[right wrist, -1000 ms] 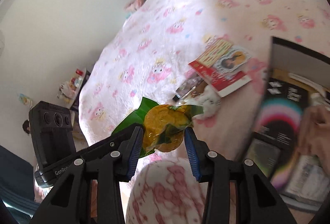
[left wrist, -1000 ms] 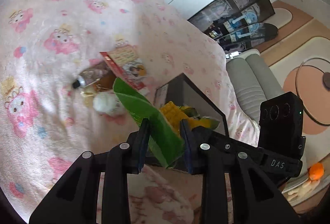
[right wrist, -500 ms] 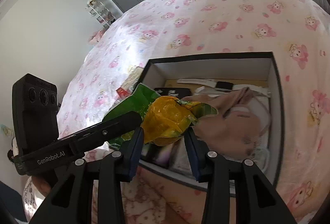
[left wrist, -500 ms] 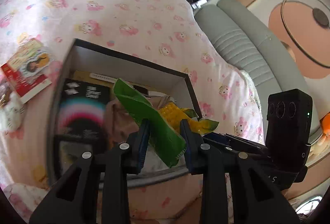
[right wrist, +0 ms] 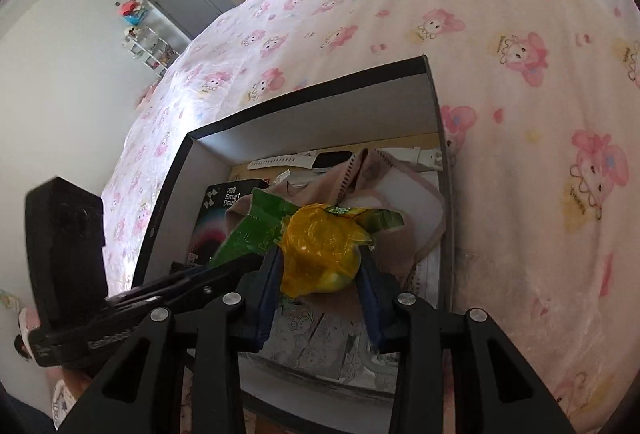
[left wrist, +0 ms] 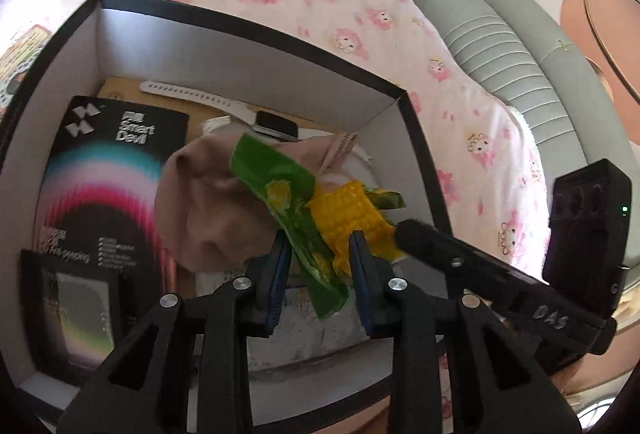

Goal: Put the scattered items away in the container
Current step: 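Lift the snack bag and carry it over the black box with both tools, then lower the snack bag into the black box with both tools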

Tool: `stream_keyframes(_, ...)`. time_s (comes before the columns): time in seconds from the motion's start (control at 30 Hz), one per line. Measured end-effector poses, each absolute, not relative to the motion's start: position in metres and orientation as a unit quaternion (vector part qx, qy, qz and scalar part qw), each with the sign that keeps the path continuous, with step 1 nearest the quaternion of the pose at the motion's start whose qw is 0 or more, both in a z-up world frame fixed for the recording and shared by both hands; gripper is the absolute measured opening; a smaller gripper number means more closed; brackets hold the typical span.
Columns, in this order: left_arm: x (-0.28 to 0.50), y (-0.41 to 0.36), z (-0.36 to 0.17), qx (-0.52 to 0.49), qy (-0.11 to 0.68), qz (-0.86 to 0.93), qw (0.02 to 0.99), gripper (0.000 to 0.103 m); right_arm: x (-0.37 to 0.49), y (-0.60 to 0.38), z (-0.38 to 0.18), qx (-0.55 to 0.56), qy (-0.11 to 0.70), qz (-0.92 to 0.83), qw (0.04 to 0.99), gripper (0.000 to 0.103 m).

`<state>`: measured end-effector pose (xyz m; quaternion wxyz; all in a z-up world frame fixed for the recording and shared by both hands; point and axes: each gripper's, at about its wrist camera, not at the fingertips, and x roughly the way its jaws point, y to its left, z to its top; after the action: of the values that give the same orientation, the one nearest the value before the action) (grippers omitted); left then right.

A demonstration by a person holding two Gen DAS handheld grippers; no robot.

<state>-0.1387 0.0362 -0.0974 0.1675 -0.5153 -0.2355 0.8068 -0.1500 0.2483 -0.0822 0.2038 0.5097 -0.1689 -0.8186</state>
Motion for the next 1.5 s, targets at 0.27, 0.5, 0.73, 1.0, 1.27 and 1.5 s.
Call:
stream_keyframes(0.27, -0.131, 0.025, -0.085, -0.509, -0.238, 0.816, 0.137, 0.032, -0.138, 0.256, -0.053, 0.455, -0.138, -0.866, 0.158, 0.031)
stream_keyframes(0.5, -0.154, 0.051, -0.111, -0.556, -0.233, 0.785, 0.145, 0.031, -0.141, 0.242, -0.078, 0.510, -0.107, -0.836, 0.174, 0.026)
stream_keyframes(0.73, -0.159, 0.074, -0.086, -0.509, -0.189, 0.825, 0.160, 0.011, -0.141, 0.244, -0.087, 0.524, -0.122, -0.824, 0.178, 0.023)
stream_keyframes(1.0, -0.150, 0.064, -0.089, -0.526, -0.180, 0.820, 0.140, 0.023, -0.139, 0.253, -0.075, 0.497, -0.117, -0.848, 0.142, 0.023)
stream_keyframes(1.27, -0.128, 0.051, -0.085, -0.505, -0.212, 0.826, 0.132, 0.022, -0.141, 0.260, -0.069, 0.493, -0.094, -0.858, 0.107, 0.023)
stream_keyframes(1.5, -0.142, 0.073, -0.109, -0.539, -0.217, 0.798, 0.158, 0.021, -0.141, 0.257, -0.071, 0.489, -0.085, -0.861, 0.112, 0.023)
